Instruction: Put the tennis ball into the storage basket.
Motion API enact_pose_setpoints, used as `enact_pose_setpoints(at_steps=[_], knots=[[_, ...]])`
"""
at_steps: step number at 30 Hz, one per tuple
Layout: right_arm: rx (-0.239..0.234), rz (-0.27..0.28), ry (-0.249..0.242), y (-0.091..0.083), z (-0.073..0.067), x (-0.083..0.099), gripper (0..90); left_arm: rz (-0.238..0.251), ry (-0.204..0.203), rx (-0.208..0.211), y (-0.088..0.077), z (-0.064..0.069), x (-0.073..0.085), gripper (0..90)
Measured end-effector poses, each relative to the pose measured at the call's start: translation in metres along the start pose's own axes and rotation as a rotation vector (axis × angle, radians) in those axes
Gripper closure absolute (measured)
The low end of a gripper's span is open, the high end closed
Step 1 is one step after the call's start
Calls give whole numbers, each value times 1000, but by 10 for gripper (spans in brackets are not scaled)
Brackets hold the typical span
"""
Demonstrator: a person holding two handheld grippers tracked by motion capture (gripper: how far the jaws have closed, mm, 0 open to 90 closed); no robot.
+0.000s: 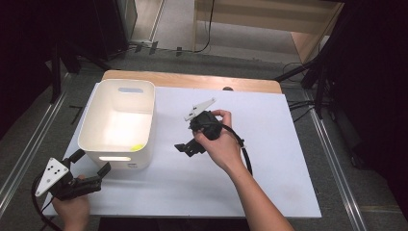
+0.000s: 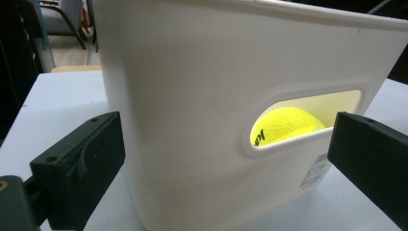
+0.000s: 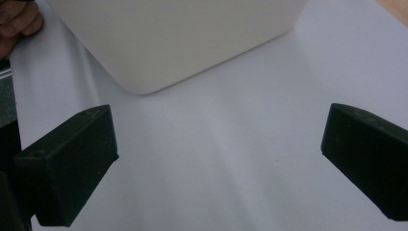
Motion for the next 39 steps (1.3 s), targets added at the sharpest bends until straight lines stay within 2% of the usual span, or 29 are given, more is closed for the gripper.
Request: enact_pose_setpoints(at_steps=[7,17,27,39], knots=[[24,41,51,-6,3,27,0,-4,5,-3,0,0,0,0],[71,134,110,-23,7,67,0,-6,6,-4,1,1,0,0],[91,181,161,-39,13,105,0,-7,10,-6,1,1,1,0],[117,222,229,-50,19,143,0,-9,8,-3,0,1,1,0]])
Point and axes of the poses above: each handheld gripper's, and its own axes: y roughly forward along the jaws, x roughly out of its underside, z roughly to its right, the point moved 4 cm from there along y, roughly forward along the jaws, and after that the axes turned 1 degree about x, right-handed, at the moved point
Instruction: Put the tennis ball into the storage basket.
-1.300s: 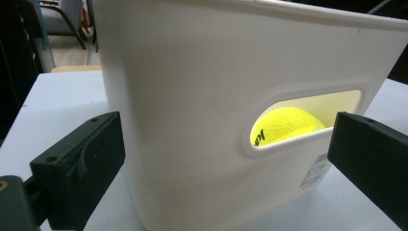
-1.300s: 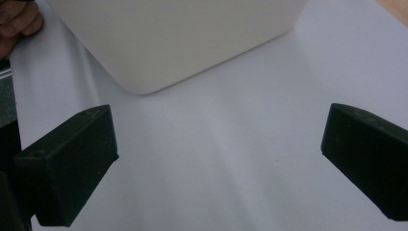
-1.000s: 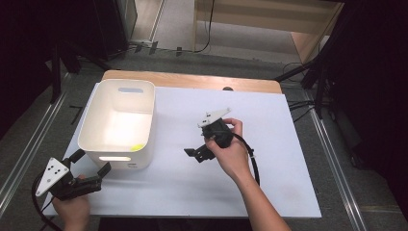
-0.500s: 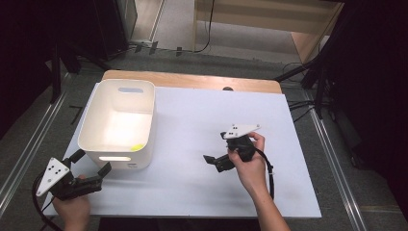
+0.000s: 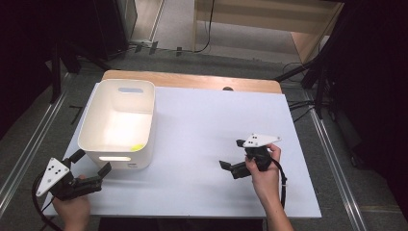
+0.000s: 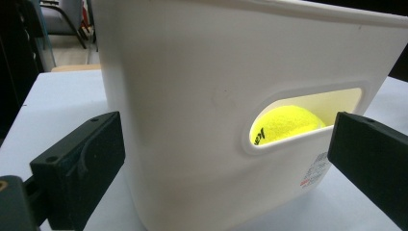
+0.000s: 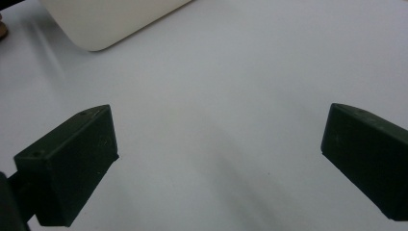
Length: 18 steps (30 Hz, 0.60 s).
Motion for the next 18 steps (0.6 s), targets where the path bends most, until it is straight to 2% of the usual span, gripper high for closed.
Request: enact_pose_setpoints(at_steps=[10,18], knots=[[32,49,26,-13,10,17,0,3,0,1,0,0,0,0],[58,52,52,-24,16,29,0,0,5,-1,1,1,0,0]])
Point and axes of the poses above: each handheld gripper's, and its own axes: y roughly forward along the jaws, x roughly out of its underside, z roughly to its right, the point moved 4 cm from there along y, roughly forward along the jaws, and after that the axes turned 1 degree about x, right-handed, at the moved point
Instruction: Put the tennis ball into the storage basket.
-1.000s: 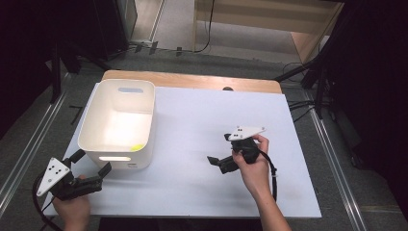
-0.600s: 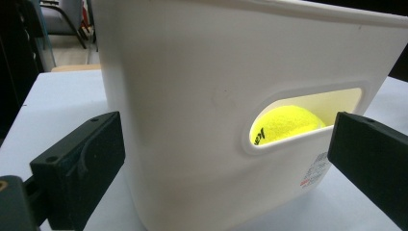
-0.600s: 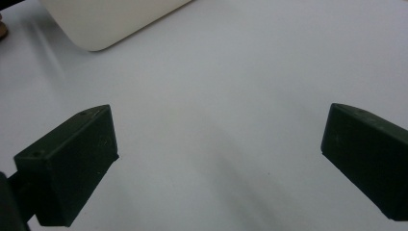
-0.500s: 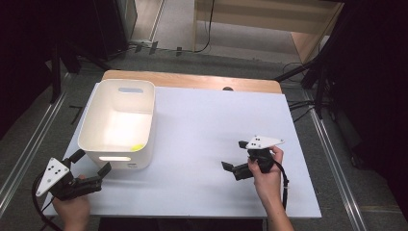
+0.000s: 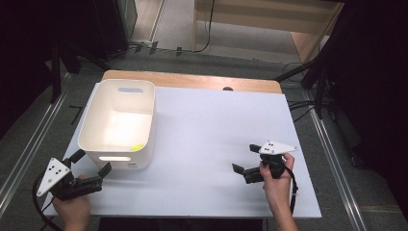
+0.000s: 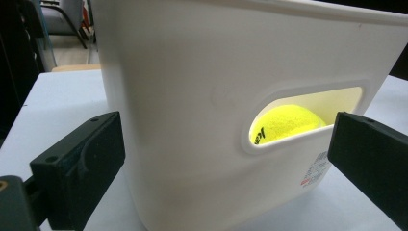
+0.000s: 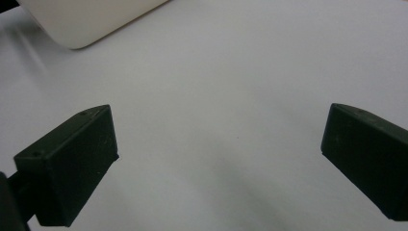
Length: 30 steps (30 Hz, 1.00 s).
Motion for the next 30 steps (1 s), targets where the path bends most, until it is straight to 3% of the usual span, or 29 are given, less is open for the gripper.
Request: enact_pose_setpoints(at_steps=[24,30], knots=[[68,80,98,-45,26,47,0,7,-2,3,-1,0,0,0],[90,120,98,-55,34,59,0,7,-2,6,-1,-1,0,0]])
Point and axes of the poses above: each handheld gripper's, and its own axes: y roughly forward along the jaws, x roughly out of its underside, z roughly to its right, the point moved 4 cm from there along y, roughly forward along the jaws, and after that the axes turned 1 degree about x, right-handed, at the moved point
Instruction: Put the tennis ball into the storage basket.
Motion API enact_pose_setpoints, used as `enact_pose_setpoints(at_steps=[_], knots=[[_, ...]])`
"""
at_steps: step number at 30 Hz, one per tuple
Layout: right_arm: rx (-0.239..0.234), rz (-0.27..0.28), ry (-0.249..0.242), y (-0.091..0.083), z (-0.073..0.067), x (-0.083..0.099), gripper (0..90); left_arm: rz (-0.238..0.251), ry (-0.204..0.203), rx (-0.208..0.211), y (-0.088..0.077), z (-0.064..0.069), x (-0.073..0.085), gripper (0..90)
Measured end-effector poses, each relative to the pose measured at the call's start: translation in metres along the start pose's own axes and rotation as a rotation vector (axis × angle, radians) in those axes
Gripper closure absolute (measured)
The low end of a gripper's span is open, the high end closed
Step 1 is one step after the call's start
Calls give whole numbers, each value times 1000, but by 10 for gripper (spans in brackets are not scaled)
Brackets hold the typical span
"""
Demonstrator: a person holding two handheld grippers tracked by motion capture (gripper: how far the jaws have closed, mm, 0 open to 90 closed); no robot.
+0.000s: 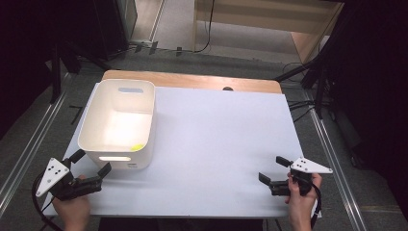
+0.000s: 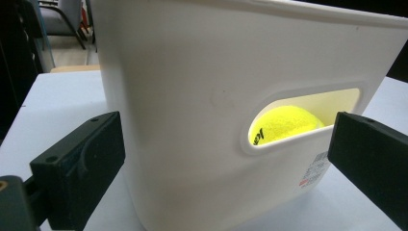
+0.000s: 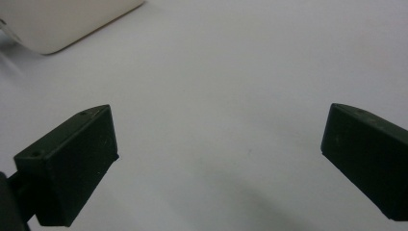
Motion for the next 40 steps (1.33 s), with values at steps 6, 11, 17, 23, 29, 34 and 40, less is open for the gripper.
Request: enact_pose_setpoints(at_steps=[6,11,17,23,29,34,40], knots=[[23,30,38,-8,8,9,0,0,1,2,0,0,0,0],[34,55,52,-16,11,12,0,5,-5,2,0,0,0,0],[51,54,67,-22,14,19,0,2,-7,-1,0,-1,0,0],[55,73,72,-27,15,20,0,9,-23,3,-1,-2,-1,0],[43,72,74,-27,13,19,0,9,-15,3,0,-1,-1,0],[78,49,67,-23,14,20,0,7,-12,2,0,-1,0,0],[146,-99,85,-5,21,33,0,0,-6,0,1,0,0,0]])
Point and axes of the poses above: each handheld gripper's, and its own axes: y roughly forward along the jaws, x roughly out of its underside, z roughly to its right, the point moved 4 cm from there along y, roughly forward along the jaws, and after that the axes turned 1 degree about x, right-handed, at the moved point
